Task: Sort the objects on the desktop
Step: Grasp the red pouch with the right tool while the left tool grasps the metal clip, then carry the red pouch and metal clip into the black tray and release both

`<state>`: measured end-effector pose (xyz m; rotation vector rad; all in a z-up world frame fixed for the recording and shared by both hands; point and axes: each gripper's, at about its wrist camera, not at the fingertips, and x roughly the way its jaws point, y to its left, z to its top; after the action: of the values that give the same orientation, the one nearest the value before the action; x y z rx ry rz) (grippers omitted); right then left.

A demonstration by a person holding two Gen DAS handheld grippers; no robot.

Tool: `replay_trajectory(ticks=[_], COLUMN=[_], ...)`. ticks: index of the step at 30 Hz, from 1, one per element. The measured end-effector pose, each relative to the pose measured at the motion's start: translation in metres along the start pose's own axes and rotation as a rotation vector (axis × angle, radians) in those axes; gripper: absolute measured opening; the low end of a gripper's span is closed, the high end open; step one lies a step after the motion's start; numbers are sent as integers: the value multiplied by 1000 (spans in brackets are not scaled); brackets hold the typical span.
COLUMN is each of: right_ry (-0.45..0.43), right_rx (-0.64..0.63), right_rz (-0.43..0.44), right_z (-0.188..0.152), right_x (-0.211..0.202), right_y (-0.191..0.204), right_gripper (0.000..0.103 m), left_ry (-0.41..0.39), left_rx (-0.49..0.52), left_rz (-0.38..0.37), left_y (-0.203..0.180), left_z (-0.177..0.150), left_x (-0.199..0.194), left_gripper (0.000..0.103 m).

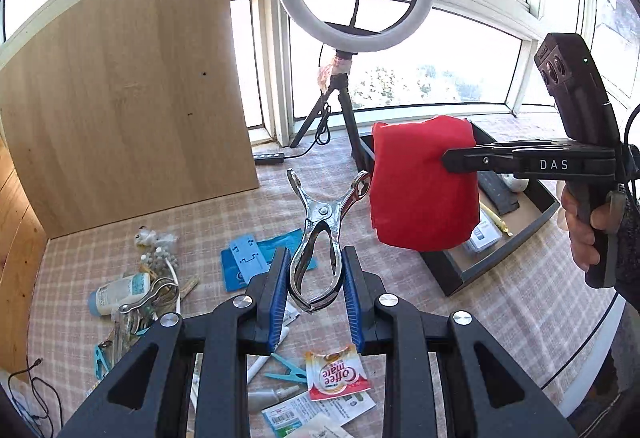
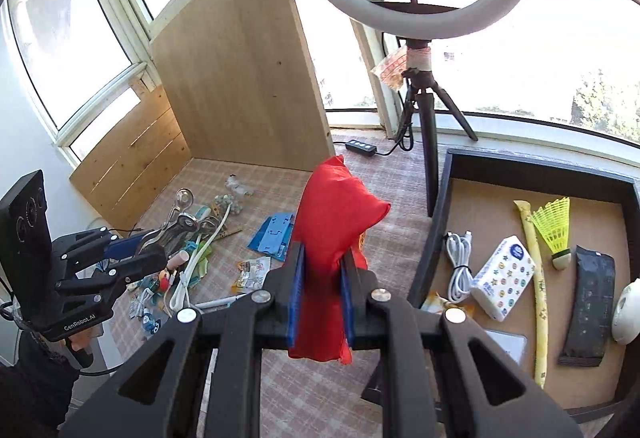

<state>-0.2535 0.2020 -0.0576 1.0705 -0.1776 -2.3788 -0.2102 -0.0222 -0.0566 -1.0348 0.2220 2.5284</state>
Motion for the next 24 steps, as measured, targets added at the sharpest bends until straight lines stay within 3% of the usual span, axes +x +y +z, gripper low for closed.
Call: replay_trajectory(ticks=[7,13,24], right_ry=[-63,-46,22], right_rx=[99,160,155], right_rz=[-161,-287,-342], right_z=[24,18,15], right_x=[-59,-73,-57], right_y=[-104,-182,-232], right_gripper=[16,16,16], left_ry=[-22,13,40], left_rx=[74,66,84], left_rz=[-76,-83,-79], left_y=[-66,-108,-139], left_z=[58,88,110], left_x=[49,102,158], left_gripper=[24,24,24])
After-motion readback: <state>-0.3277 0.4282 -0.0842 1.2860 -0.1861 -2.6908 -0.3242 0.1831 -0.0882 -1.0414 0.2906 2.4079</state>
